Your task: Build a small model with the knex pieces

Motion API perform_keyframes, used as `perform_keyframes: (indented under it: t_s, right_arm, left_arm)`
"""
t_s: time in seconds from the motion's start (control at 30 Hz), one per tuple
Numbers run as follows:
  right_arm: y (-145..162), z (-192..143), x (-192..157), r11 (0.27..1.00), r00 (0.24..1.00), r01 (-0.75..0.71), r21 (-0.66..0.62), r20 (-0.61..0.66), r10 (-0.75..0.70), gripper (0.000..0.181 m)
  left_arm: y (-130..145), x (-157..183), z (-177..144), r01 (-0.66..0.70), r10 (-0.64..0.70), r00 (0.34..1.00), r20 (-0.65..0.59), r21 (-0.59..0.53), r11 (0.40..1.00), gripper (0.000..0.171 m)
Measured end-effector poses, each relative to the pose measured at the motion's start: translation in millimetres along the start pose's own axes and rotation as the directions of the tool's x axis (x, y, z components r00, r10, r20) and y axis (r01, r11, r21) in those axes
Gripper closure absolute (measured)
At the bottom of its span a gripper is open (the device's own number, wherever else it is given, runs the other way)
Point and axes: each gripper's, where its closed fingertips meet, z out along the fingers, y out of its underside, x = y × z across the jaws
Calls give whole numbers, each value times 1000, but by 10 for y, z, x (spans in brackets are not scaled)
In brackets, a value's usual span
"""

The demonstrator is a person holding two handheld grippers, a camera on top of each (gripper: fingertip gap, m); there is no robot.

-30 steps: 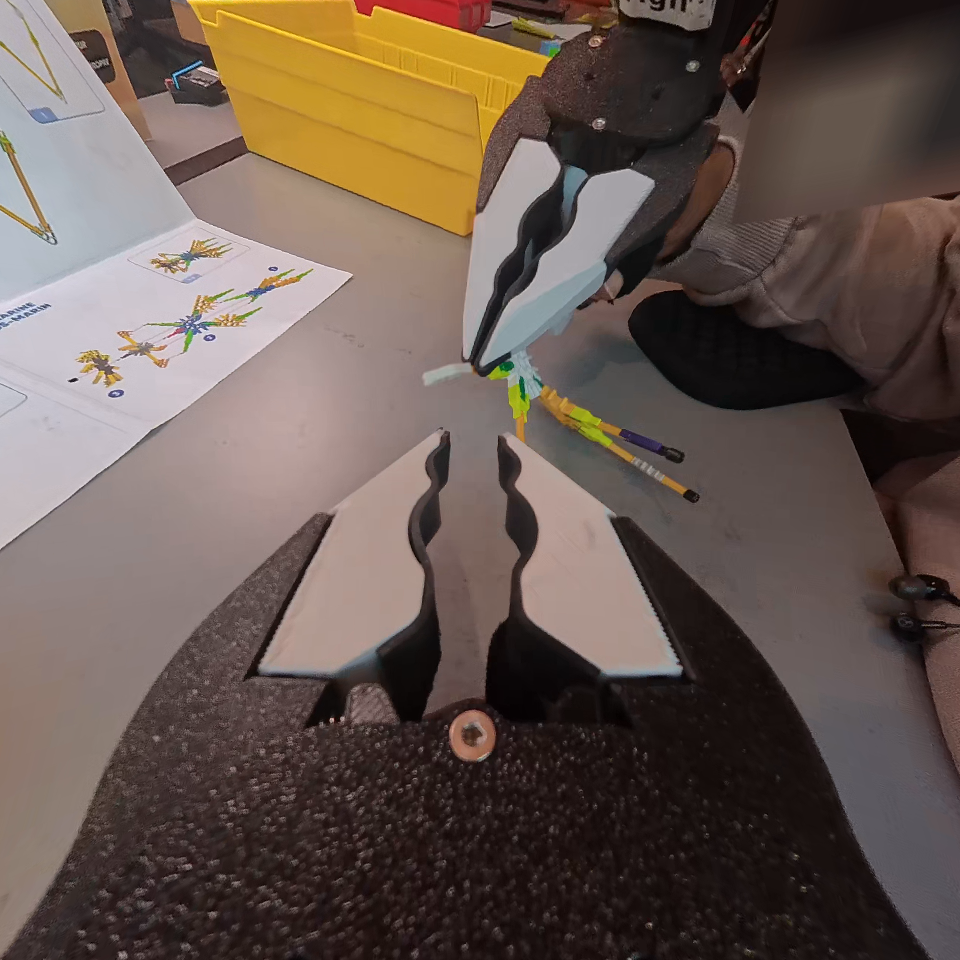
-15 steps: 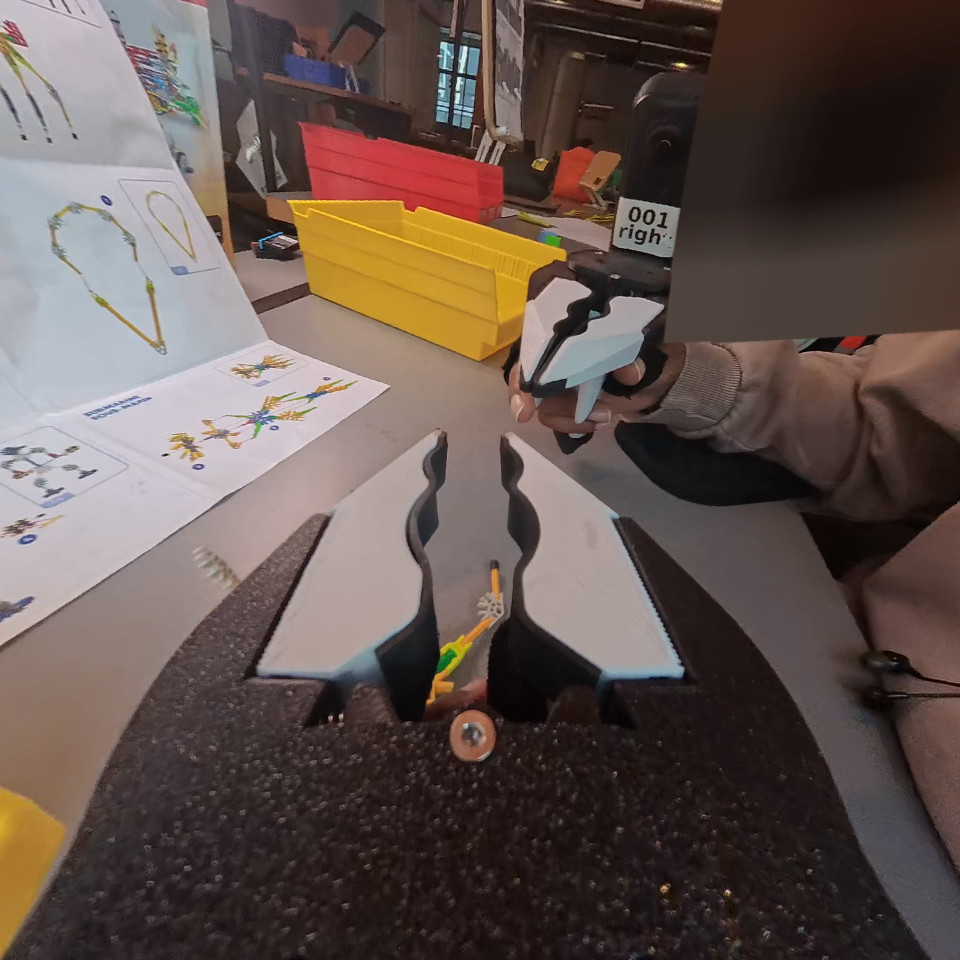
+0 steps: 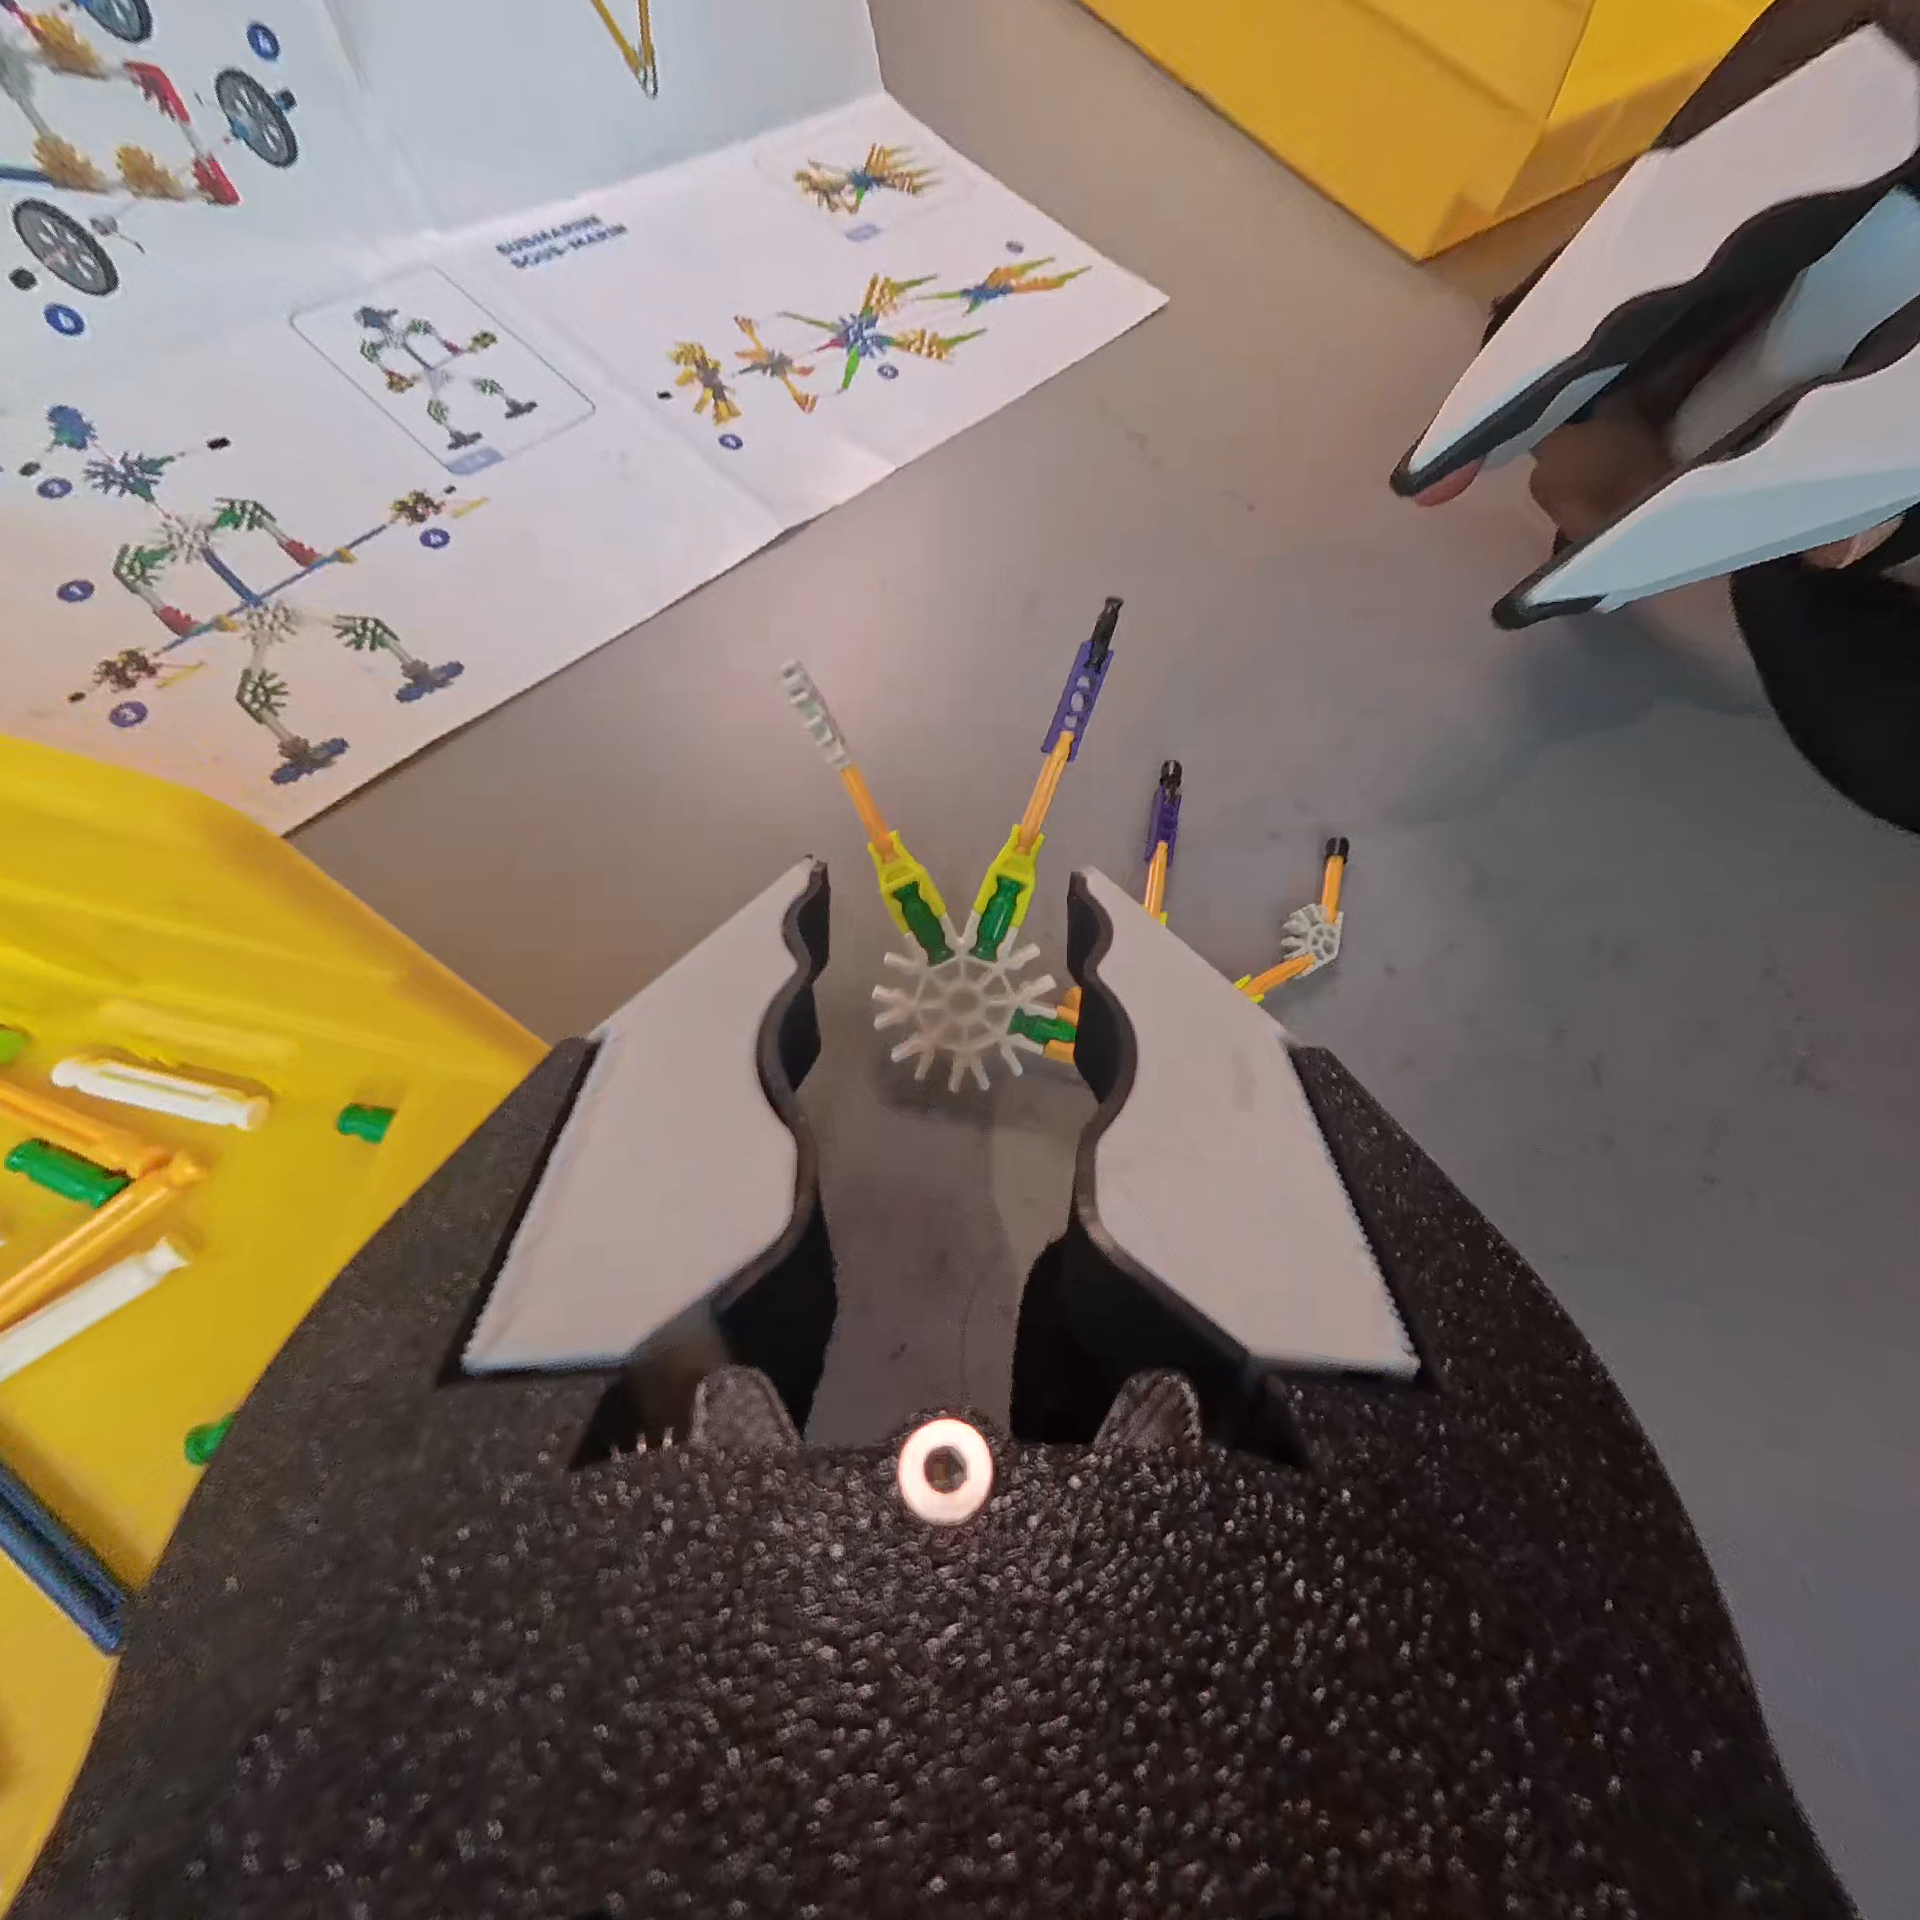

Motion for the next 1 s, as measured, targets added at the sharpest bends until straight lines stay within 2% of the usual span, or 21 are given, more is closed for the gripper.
perform_keyframes:
  t_s: [0.13,0.17,0.2,0.27,0.4,0.47,0.57,0.63,0.73,0.77,0.87,1.0]
  right_arm:
    - [-3,17,-43,1000,1000,4,5,19,-4,156]
    - [-3,23,-63,1000,1000,2,6,28,-3,155]
    - [-2,29,-77,1000,999,1,5,34,-1,153]
    - [5,30,-82,1000,999,1,-1,35,-1,147]
    - [-121,-32,-38,995,997,-73,68,45,70,140]
    - [-228,-88,-34,979,985,-158,128,92,147,141]
    - [-325,-164,-64,947,952,-271,171,190,238,143]
    - [-271,-174,-171,950,930,-291,116,266,253,152]
    - [-133,-124,-248,968,935,-246,39,271,227,163]
    - [-124,-125,-308,972,931,-231,30,297,212,174]
    - [-178,-141,-362,977,930,-209,47,317,184,176]
    - [-210,-160,-381,960,903,-275,52,356,239,179]
  left_arm:
    - [129,37,133,27,-29,999,-26,-58,998,121]
    - [145,54,164,30,-32,999,-35,-66,997,124]
    - [156,64,186,21,-24,999,-36,-72,997,134]
    - [134,108,202,-19,17,999,-43,-67,998,138]
    - [-2,395,171,-199,200,975,-100,17,980,138]
    - [-81,664,133,-311,322,933,-158,93,946,138]
    - [-108,1051,85,-372,405,874,-268,168,913,138]
    - [-91,1177,75,-384,424,853,-305,184,905,138]
    - [-81,1294,35,-372,427,828,-364,213,904,138]
    - [-88,1304,27,-366,423,827,-370,217,905,138]
    - [-97,1310,0,-334,398,829,-393,223,916,140]
    - [-208,1295,-122,-195,295,828,-477,248,949,132]
